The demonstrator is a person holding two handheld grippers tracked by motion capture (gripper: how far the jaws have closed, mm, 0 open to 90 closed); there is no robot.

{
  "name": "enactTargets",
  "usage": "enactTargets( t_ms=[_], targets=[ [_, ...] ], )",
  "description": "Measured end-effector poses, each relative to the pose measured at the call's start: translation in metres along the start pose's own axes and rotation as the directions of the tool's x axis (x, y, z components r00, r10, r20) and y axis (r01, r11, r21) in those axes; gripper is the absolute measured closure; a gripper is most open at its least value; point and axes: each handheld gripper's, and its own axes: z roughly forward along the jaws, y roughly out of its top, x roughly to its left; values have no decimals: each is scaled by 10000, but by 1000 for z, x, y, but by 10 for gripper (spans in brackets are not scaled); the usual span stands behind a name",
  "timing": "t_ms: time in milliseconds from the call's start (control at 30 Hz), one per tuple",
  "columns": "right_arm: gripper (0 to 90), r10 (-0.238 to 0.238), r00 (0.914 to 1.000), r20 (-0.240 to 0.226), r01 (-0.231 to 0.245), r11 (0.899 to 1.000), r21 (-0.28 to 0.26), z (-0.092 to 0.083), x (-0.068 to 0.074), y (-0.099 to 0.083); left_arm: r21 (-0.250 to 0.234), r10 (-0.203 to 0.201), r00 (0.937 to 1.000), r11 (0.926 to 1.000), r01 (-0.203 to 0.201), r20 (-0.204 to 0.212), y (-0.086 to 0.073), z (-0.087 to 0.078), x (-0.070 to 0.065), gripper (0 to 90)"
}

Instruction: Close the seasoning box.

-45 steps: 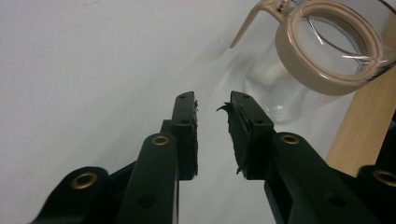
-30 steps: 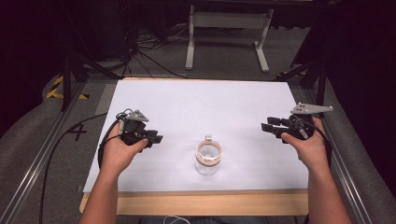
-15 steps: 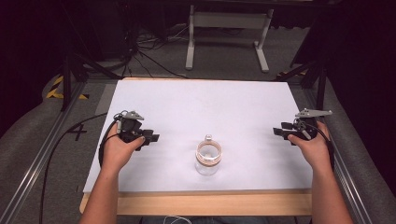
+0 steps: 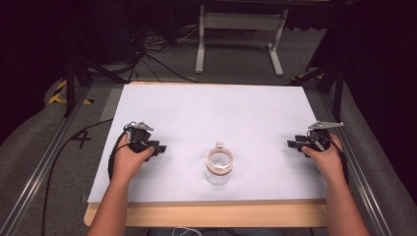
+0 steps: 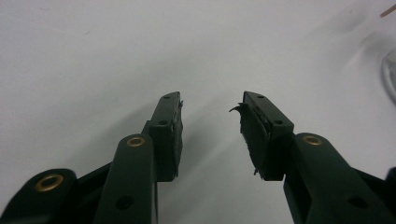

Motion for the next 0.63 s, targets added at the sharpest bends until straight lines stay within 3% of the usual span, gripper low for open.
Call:
enactTargets(
  t_ms=[133,633],
  targets=[
    [498,-214,9998,4,214,9997,143,8,0,-4,-57,69,9999,10000,-68,137,-3,7,2,579],
    [500,-321,9993,-168,320,9995,-83,8,7,-1,-37,201,9996,9998,-200,197,-2,9,-2,560]
  ],
)
